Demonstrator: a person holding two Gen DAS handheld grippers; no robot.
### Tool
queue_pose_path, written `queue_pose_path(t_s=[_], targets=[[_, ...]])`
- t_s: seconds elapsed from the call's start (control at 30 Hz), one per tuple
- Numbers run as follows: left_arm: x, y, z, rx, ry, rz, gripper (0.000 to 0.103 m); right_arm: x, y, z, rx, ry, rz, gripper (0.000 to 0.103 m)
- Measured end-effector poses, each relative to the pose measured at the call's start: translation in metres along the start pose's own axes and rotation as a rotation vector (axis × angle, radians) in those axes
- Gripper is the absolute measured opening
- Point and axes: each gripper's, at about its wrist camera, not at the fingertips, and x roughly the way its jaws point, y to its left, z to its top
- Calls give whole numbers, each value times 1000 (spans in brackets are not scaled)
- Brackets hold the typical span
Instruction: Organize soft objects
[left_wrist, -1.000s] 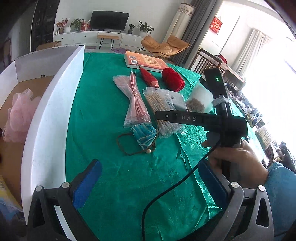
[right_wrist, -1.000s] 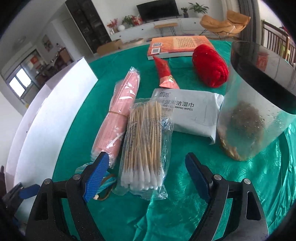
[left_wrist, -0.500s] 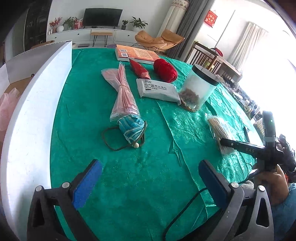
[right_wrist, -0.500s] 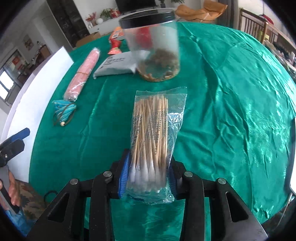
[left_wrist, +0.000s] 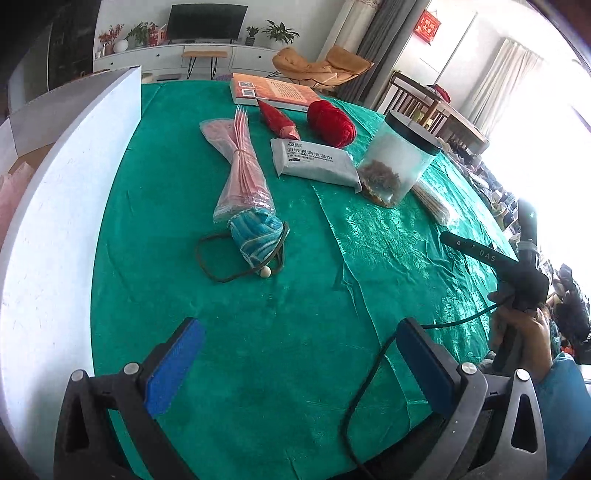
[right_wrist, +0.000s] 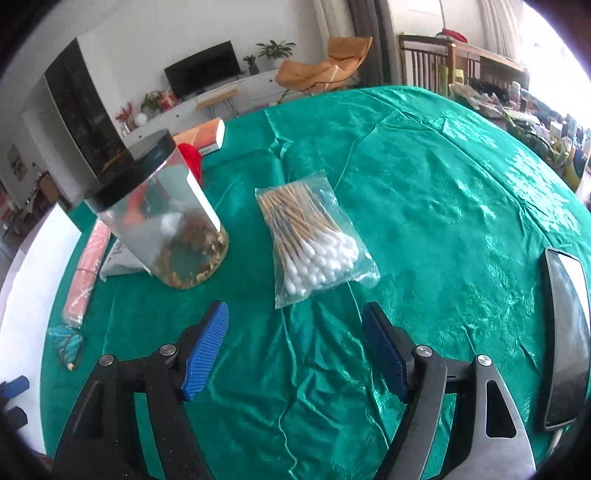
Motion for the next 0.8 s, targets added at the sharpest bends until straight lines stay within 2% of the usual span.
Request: queue_pose_path(t_s=[0.07,0.17,0.27,0.33,0.43,0.53,0.67,0.8], targets=[[4,-4,4,-9,20,-9,103,3,7,-9,-39,36,-69,77],[5,-8,26,-15,33,-4,103,3,16,-8,-88,19,-136,77],[6,-9,64,-32,20,65,103,20,18,-9,-105,96,-151,78],[15,-6,94,-31,12,102,103,20,15,-9,-95,83,-154,79],[50,5,135,-27,37,167,103,18,15,-9,-94,80,-156,80],[91,26,163,-44,84,254,102,19,14,-9,-91,81,-151,80],[126,48,172,-52,146,326,98,19,14,-9,-90,80,-150,80],[138,55,167,-44,176,331,90,15,12,-10,-71,61,-119,80]])
